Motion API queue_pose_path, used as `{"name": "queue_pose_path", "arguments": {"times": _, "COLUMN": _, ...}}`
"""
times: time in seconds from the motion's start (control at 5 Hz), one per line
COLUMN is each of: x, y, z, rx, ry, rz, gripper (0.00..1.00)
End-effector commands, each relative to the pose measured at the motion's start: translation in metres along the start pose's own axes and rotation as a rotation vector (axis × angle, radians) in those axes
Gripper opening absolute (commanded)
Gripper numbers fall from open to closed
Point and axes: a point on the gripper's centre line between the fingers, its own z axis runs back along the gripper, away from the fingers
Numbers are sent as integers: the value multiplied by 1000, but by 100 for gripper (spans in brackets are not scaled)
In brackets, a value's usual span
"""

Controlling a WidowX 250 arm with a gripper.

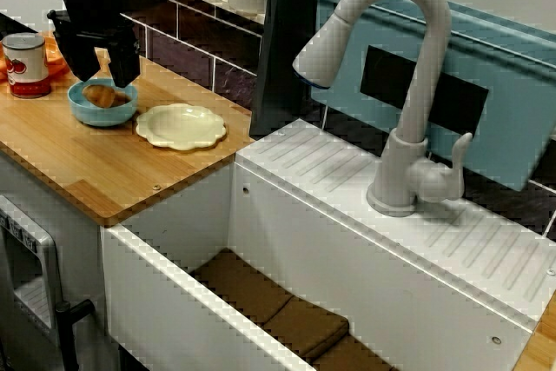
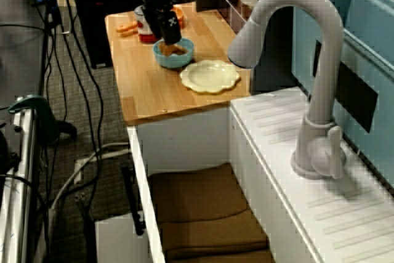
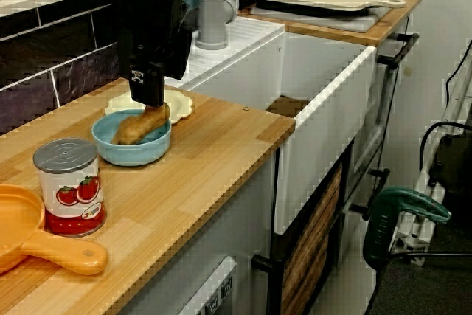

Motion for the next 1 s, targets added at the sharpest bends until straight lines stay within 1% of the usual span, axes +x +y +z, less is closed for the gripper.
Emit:
{"name": "queue_pose_path", "arguments": {"times": 0.0, "x": -5, "y": -1, "z": -5, "rx": 57, "ry": -47, "rz": -124, "gripper": 100}}
{"name": "queue_pose_path", "arguments": {"times": 0.2, "x": -9, "y": -6, "z": -4, "rx": 30, "ry": -56, "rz": -265, "gripper": 100}}
{"name": "queue_pose_path", "arguments": {"times": 0.4, "x": -5, "y": -5, "z": -4, "rx": 43, "ry": -39, "rz": -389, "gripper": 100}}
{"name": "queue_pose_path", "arguments": {"times": 0.6, "x": -2, "y": -2, "z": -6, "rx": 69, "ry": -32, "rz": -411, "gripper": 100}}
{"name": "queue_pose_path", "arguments": {"times": 0.8, "x": -1, "y": 0, "z": -5, "rx": 79, "ry": -36, "rz": -414, "gripper": 100}}
